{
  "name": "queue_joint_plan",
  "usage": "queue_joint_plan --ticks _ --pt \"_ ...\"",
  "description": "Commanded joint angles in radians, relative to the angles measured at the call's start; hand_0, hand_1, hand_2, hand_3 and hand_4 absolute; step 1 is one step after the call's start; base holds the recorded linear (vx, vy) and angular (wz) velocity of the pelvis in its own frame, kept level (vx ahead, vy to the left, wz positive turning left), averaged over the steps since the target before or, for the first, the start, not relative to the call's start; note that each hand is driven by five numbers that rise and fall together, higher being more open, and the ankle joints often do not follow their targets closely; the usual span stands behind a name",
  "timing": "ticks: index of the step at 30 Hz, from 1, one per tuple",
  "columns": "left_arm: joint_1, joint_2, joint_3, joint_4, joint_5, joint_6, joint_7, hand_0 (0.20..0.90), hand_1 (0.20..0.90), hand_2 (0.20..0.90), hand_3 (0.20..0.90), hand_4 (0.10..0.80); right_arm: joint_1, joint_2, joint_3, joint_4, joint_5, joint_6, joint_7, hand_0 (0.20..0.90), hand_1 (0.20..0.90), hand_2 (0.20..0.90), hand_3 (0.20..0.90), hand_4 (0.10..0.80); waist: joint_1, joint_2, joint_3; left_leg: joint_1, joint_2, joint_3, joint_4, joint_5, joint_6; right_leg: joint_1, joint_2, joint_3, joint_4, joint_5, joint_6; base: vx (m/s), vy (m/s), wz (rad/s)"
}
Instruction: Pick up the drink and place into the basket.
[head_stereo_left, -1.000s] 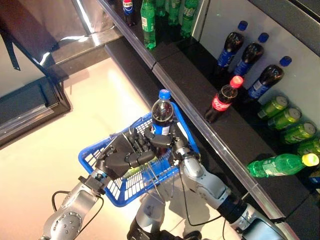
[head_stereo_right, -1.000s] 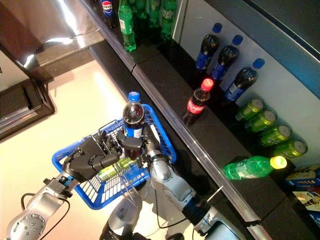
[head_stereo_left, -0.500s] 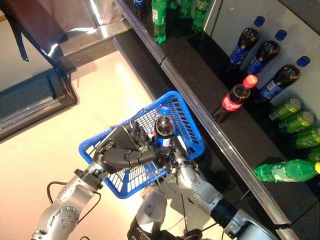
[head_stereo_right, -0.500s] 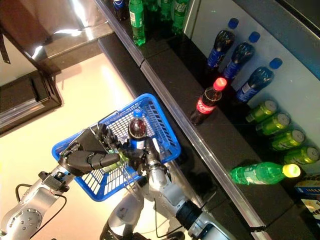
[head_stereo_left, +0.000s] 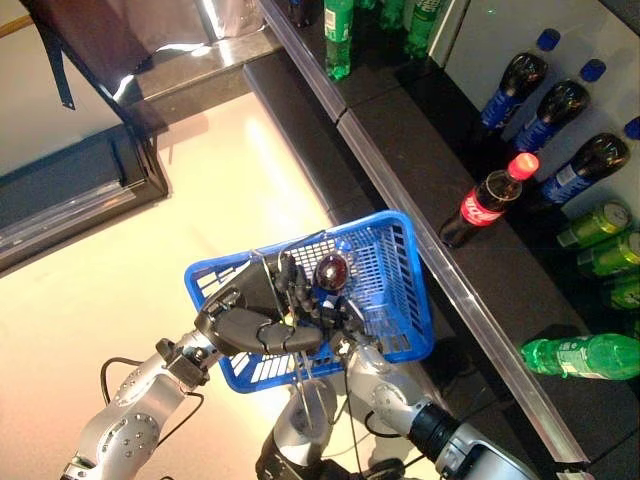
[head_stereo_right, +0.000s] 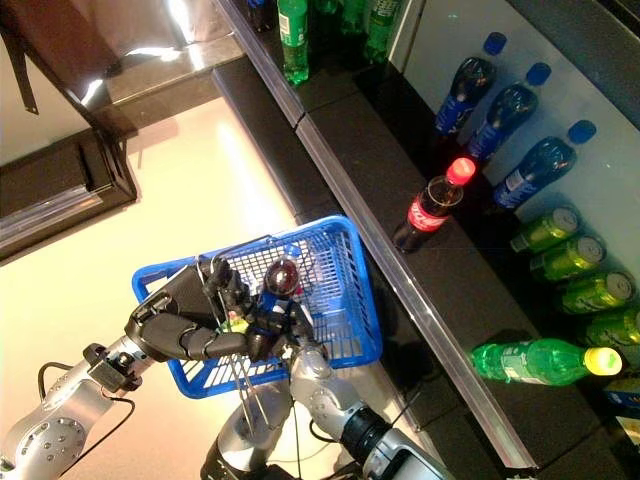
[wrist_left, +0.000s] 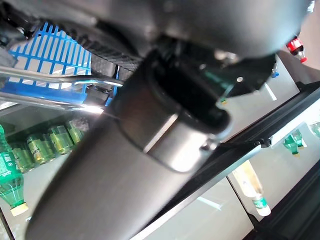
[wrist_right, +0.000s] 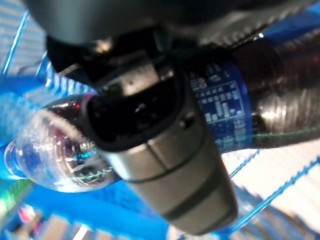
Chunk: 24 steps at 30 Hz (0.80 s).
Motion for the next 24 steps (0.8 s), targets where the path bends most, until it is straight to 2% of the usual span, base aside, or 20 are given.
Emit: queue_joint_plan --ticks 1,4,9,10,11,13,14,15,24 --pt "-0.252 -0.050 0.044 -0.390 -0.170 -0.260 -0.227 0.300 0.300 0.300 0.200 0.100 -0.156 0.232 0.013 -0.048 0.189 -0.120 0.141 0.300 0.300 0.300 0.200 0.100 -0.006 -0.007 -0.109 -0.011 -0.033 0.015 0.073 -0.049 0.033 -0.017 0.050 0.053 -0.044 0.103 -0.059 0.035 -0.012 0.07" --pt "-0.274 -0.033 0.036 -0.389 -0.197 -0.224 -0.218 0.300 0.300 0.300 0.200 0.100 -0.213 0.236 -0.022 -0.025 0.306 -0.112 0.143 0.300 0.300 0.300 0.200 0.100 0.001 -0.013 -0.111 -0.007 -0.033 0.010 0.070 -0.047 0.034 -0.012 0.052 0.051 -0.046 0.106 -0.059 0.046 0.000 0.15" --pt "-0.294 -0.024 0.026 -0.381 -0.198 -0.206 -0.204 0.300 0.300 0.300 0.200 0.100 -0.269 0.225 -0.061 -0.017 0.393 -0.107 0.128 0.300 0.300 0.300 0.200 0.100 0.006 -0.022 -0.114 -0.006 -0.034 0.006 0.067 -0.048 0.038 -0.013 0.050 0.049 -0.045 0.110 -0.059 0.035 0.011 0.07" --pt "-0.297 -0.021 0.026 -0.381 -0.201 -0.206 -0.202 0.300 0.300 0.300 0.200 0.100 -0.275 0.223 -0.065 -0.014 0.403 -0.105 0.131 0.326 0.326 0.326 0.230 0.130 0.007 -0.023 -0.114 -0.007 -0.034 0.005 0.067 -0.048 0.038 -0.013 0.050 0.048 -0.045 0.110 -0.059 0.027 -0.006 0.13" --pt "-0.299 -0.020 0.027 -0.379 -0.202 -0.207 -0.200 0.300 0.300 0.300 0.200 0.100 -0.281 0.220 -0.073 -0.013 0.411 -0.101 0.126 0.385 0.385 0.385 0.299 0.199 0.008 -0.025 -0.113 -0.007 -0.033 0.004 0.068 -0.049 0.039 -0.013 0.050 0.049 -0.045 0.111 -0.059 0.025 -0.002 0.13" --pt "-0.305 -0.018 0.029 -0.374 -0.206 -0.208 -0.191 0.300 0.300 0.300 0.200 0.100 -0.294 0.217 -0.081 -0.012 0.420 -0.099 0.105 0.552 0.552 0.552 0.494 0.394 0.008 -0.030 -0.113 -0.007 -0.032 0.005 0.070 -0.051 0.040 -0.013 0.051 0.049 -0.045 0.112 -0.059 0.022 0.000 0.10" --pt "-0.307 -0.018 0.029 -0.373 -0.206 -0.207 -0.184 0.300 0.300 0.300 0.200 0.100 -0.300 0.216 -0.084 -0.007 0.417 -0.096 0.101 0.596 0.596 0.596 0.546 0.446 0.008 -0.032 -0.113 -0.006 -0.031 0.006 0.069 -0.051 0.040 -0.013 0.051 0.050 -0.045 0.112 -0.059 0.000 0.000 0.00" --pt "-0.308 -0.018 0.029 -0.373 -0.207 -0.207 -0.178 0.300 0.300 0.300 0.200 0.100 -0.305 0.215 -0.086 -0.003 0.412 -0.094 0.098 0.900 0.900 0.900 0.900 0.800 0.008 -0.033 -0.113 -0.005 -0.030 0.007 0.069 -0.051 0.040 -0.013 0.051 0.050 -0.044 0.112 -0.059 0.000 0.000 0.00" --pt "-0.305 -0.045 0.038 -0.343 -0.213 -0.201 -0.121 0.300 0.300 0.300 0.200 0.100 -0.317 0.193 -0.124 -0.003 0.400 -0.132 0.091 0.900 0.900 0.900 0.900 0.800 0.000 -0.053 -0.109 0.008 -0.016 0.021 0.076 -0.067 0.042 -0.011 0.048 0.054 -0.030 0.110 -0.057 0.013 -0.003 0.00"
